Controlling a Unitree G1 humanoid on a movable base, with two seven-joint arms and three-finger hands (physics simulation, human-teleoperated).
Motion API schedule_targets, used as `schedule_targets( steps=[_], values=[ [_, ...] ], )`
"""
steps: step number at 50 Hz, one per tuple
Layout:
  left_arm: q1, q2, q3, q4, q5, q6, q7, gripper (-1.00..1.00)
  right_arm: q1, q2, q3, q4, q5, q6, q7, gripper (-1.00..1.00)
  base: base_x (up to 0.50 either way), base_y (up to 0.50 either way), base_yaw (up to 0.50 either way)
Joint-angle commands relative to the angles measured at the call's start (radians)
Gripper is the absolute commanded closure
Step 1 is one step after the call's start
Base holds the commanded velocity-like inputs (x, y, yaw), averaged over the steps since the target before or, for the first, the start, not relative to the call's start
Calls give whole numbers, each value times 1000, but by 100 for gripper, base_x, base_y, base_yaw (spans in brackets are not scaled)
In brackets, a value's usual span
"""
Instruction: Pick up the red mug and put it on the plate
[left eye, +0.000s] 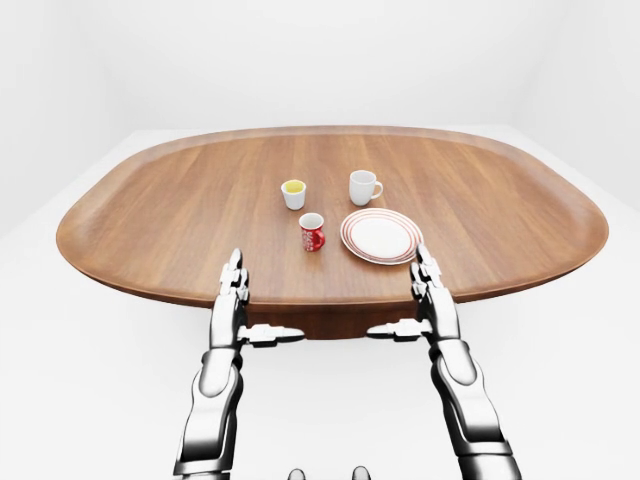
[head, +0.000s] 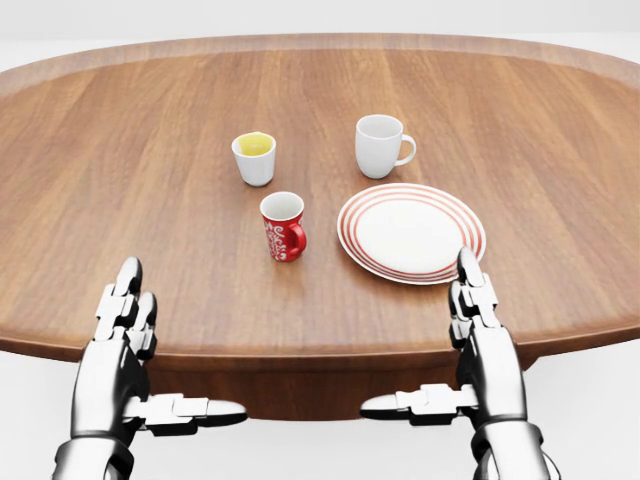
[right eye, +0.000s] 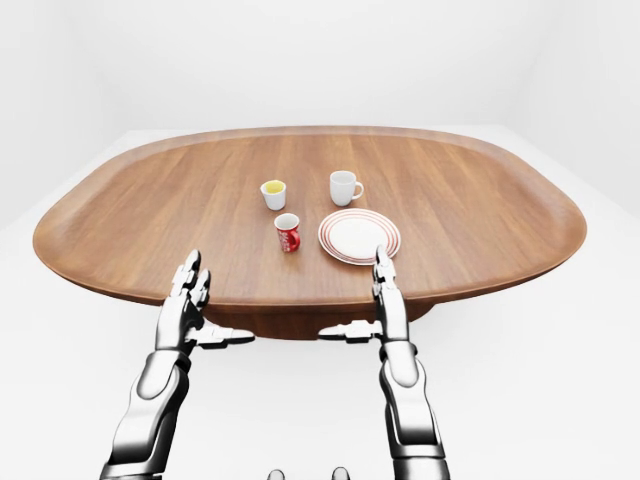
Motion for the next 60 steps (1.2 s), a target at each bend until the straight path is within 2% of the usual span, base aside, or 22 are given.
schedule_targets(
  steps=[1, 5, 7, 9, 14, 21, 25, 46, 60],
  values=[
    [-54, 11, 11, 51, -12, 34, -7, -100, -94, -29, -38, 77, 9, 34, -3, -100, 0, 0, 0],
    [-90, 19, 20, 37, -5, 38, 2, -100, -163, -50, -55, 131, 29, 64, 12, -100, 0, 0, 0],
    [-121, 25, 27, 1, -3, 38, 12, -100, -187, -57, -51, 134, 23, 93, 22, -100, 0, 0, 0],
    [-135, 28, 32, -18, -8, 38, 12, -100, -192, -59, -52, 125, 25, 98, 28, -100, 0, 0, 0],
    [-232, 51, 56, 12, -26, 38, 19, -100, -201, -66, -60, 53, 41, 98, 54, -100, 0, 0, 0],
    [-250, 65, 62, -64, -29, 38, 22, -100, -205, -81, -77, -49, 31, 98, 59, -100, 0, 0, 0],
    [-315, 80, 70, 39, -21, 38, 29, -100, -206, -86, -83, -96, 45, 98, 83, -100, 0, 0, 0],
    [-321, 81, 65, -15, -10, 38, 31, -100, -227, -99, -91, -126, 31, 98, 87, -100, 0, 0, 0],
    [-293, 74, 57, -79, -5, 38, 29, -100, -225, -93, -84, -140, 10, 98, 93, -100, 22, 0, 0]
  ],
)
